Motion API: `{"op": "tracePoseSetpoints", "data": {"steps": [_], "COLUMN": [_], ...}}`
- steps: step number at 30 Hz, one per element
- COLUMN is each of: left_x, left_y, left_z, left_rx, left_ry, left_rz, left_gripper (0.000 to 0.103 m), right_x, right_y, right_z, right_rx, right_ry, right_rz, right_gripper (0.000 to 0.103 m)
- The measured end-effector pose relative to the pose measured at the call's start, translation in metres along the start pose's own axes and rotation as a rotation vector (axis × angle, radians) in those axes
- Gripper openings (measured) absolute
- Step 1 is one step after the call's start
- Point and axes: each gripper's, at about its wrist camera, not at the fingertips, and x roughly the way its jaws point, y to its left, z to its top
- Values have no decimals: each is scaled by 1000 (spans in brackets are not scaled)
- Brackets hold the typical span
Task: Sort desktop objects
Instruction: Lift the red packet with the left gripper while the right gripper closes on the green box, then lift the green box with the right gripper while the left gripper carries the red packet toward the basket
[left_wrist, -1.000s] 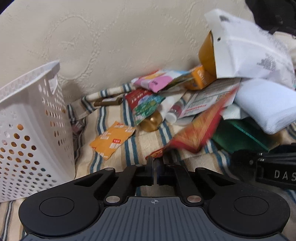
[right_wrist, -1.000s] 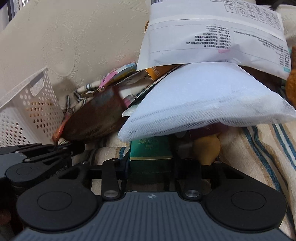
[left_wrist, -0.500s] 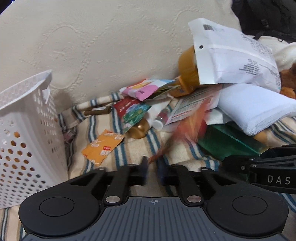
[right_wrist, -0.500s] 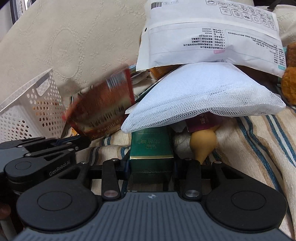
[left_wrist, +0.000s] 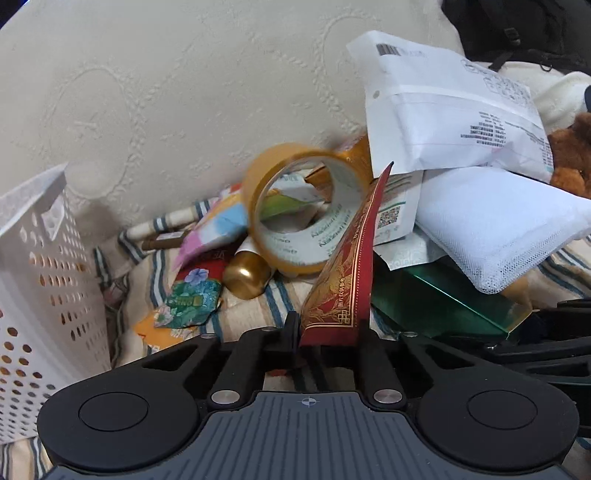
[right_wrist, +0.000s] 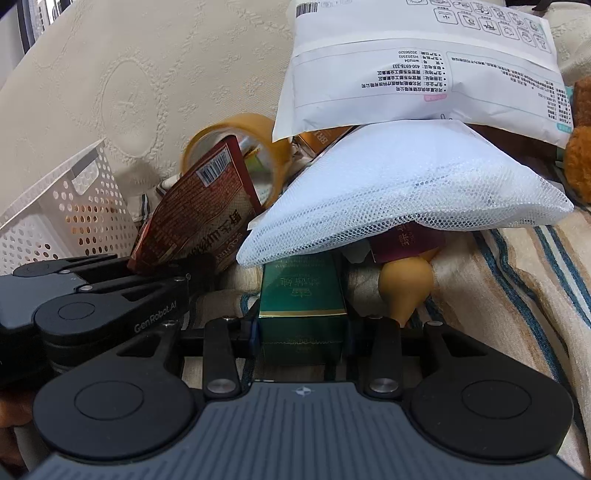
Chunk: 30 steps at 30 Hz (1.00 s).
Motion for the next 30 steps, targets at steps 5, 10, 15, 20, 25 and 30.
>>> {"op": "tracePoseSetpoints", "data": {"steps": [5, 10, 15, 20, 25, 30], "left_x": [-8, -24, -42, -65, -89, -112], "left_y": [0, -4, -9, -16, -21, -24], "left_z": [-3, -7, -17, -26, -29, -23], "left_rx": [-11, 7, 15, 30, 44, 49], "left_ry": [-32, -51, -60, -73, -88, -122], "left_rz": [47, 60, 60, 48, 56, 73], "left_gripper": [3, 3, 3, 3, 3, 3], "right_x": [-1, -12, -26, -43, -57, -75], "right_y": [3, 4, 8, 9, 17, 22], "right_z": [0, -6, -14, -24, -31, -30], "right_rx": [-10, -38, -51, -52, -63, -72], "right_ry": [-9, -20, -32, -38, -47, -79], "right_rz": [0, 10, 23, 35, 48, 62], "right_gripper": [45, 44, 44, 44, 44, 44]}}
